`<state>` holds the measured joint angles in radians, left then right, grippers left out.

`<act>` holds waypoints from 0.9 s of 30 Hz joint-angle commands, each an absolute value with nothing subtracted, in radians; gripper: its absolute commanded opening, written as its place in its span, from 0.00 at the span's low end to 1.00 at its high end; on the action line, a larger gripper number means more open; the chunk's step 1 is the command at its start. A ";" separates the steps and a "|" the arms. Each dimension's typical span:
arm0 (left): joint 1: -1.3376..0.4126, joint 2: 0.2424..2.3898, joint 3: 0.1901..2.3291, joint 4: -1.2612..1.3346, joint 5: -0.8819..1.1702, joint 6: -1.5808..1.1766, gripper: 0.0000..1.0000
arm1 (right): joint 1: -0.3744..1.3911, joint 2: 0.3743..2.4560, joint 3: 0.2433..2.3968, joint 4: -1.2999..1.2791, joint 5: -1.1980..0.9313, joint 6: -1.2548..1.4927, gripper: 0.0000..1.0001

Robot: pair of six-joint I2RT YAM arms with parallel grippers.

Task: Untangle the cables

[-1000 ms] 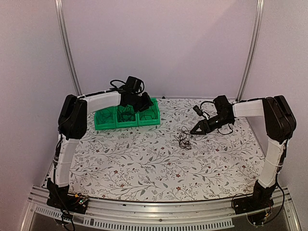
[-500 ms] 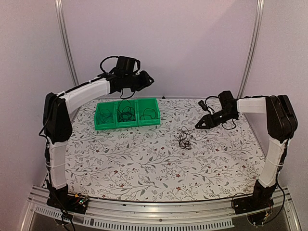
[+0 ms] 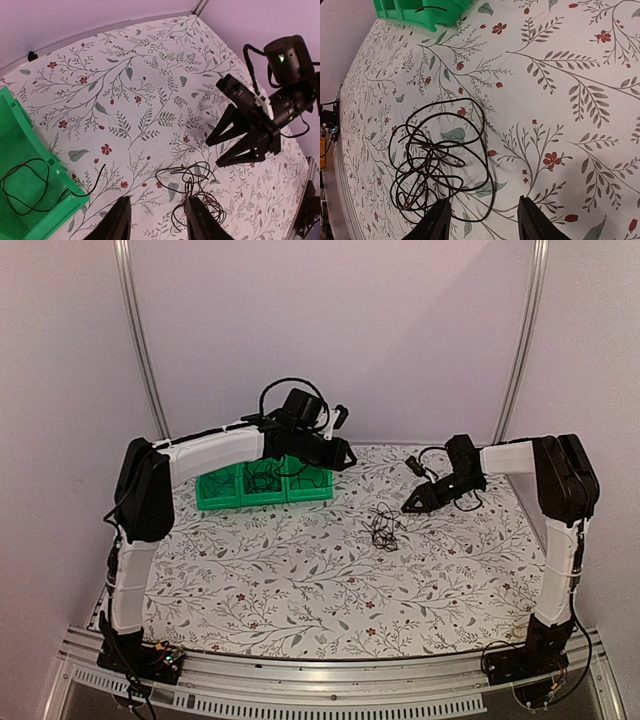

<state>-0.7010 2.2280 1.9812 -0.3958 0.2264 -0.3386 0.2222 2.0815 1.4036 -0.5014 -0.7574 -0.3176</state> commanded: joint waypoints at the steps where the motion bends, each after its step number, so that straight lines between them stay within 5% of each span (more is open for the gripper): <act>1: -0.727 2.284 2.022 -0.464 0.114 -0.177 0.41 | 0.225 2.109 1.437 -0.526 -0.790 -0.328 0.50; 20: -0.752 2.247 2.012 -0.492 0.068 -0.219 0.40 | 0.262 2.241 1.538 -0.490 -0.831 -0.363 0.47; 27: -0.764 2.226 2.003 -0.476 0.095 -0.216 0.40 | 0.267 2.222 1.573 -0.492 -0.902 -0.371 0.03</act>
